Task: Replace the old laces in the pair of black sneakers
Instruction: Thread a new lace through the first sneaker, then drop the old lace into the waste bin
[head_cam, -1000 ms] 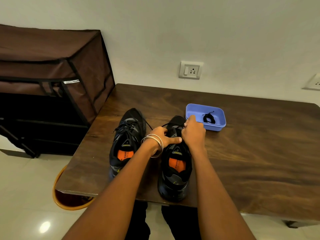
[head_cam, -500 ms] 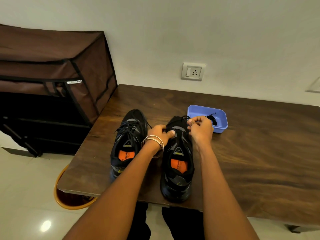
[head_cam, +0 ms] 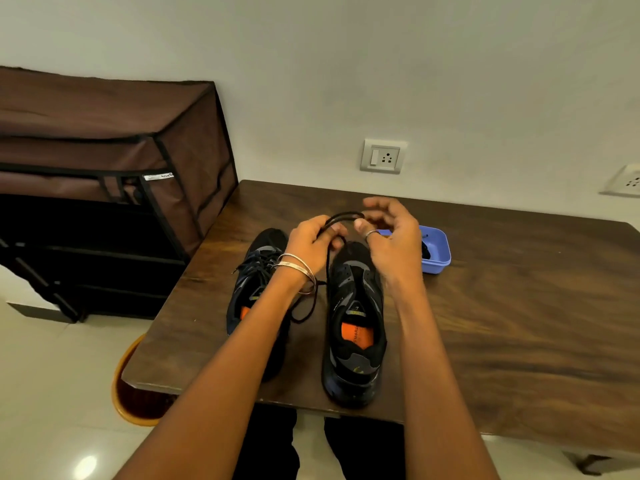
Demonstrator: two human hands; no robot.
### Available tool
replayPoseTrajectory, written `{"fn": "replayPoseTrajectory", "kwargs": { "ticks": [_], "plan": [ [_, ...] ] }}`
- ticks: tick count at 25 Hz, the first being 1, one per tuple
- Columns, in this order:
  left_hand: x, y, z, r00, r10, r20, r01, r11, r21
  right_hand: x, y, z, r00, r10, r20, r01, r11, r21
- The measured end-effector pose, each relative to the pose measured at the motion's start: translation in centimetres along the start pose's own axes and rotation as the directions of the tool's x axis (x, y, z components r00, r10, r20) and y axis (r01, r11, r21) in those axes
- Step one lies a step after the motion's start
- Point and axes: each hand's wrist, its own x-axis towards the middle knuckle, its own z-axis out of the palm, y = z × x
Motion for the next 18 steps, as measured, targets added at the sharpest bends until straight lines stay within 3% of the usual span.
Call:
{"fn": "replayPoseTrajectory", "kwargs": {
  "ticks": [1, 3, 6, 8, 10, 11, 13, 15, 17, 18],
  "plan": [
    [0.0, 1.0, -0.5, 0.999, -0.041, -0.018, 0.039, 0.995, -0.091, -0.3, 0.2, -0.1, 0.997, 0.065, -0.033, -0.063, 0.997, 0.054],
    [0.0, 3.1, -1.6, 0.991, -0.137, 0.011, 0.134, 0.944, -0.303, -1.8, -0.1, 0.6, 0.98, 0.162, 0.116, -0.181, 0.968, 0.172],
    [-0.4, 7.2, -2.7, 0.95, -0.296, 0.098, 0.287, 0.706, -0.647, -4.6, -1.4, 3.4, 0.911, 0.1, 0.401, -0.255, 0.899, 0.356],
    [-1.0, 10.1, -4.0, 0.94, -0.319, 0.123, 0.293, 0.567, -0.77, -5.9, -1.8, 4.4, 0.879, 0.062, 0.473, -0.285, 0.864, 0.416],
    [-1.6, 12.5, -6.5, 0.957, -0.278, 0.084, 0.227, 0.535, -0.814, -6.9, -2.4, 3.6, 0.843, 0.102, 0.528, -0.321, 0.883, 0.342],
    [-1.7, 13.5, -8.0, 0.965, -0.261, 0.032, 0.182, 0.573, -0.799, -7.1, -2.4, 2.7, 0.833, 0.158, 0.53, -0.328, 0.912, 0.244],
    [-1.9, 14.4, -10.9, 0.964, -0.238, -0.12, 0.104, 0.751, -0.652, -7.4, -2.5, 0.4, 0.866, 0.252, 0.433, -0.295, 0.955, 0.033],
    [-2.6, 14.4, -13.2, 0.959, -0.175, -0.222, 0.114, 0.959, -0.26, -7.2, -3.4, -1.1, 0.921, 0.276, 0.276, -0.264, 0.961, -0.079],
    [-4.1, 13.6, -14.3, 0.983, -0.118, -0.14, 0.136, 0.982, 0.132, -7.0, -6.1, -1.0, 0.958, 0.232, 0.166, -0.223, 0.972, -0.067],
    [-5.1, 13.1, -14.4, 0.991, -0.126, -0.033, 0.13, 0.97, 0.207, -6.9, -8.0, -0.3, 0.971, 0.202, 0.13, -0.201, 0.979, -0.014]
  ]
}}
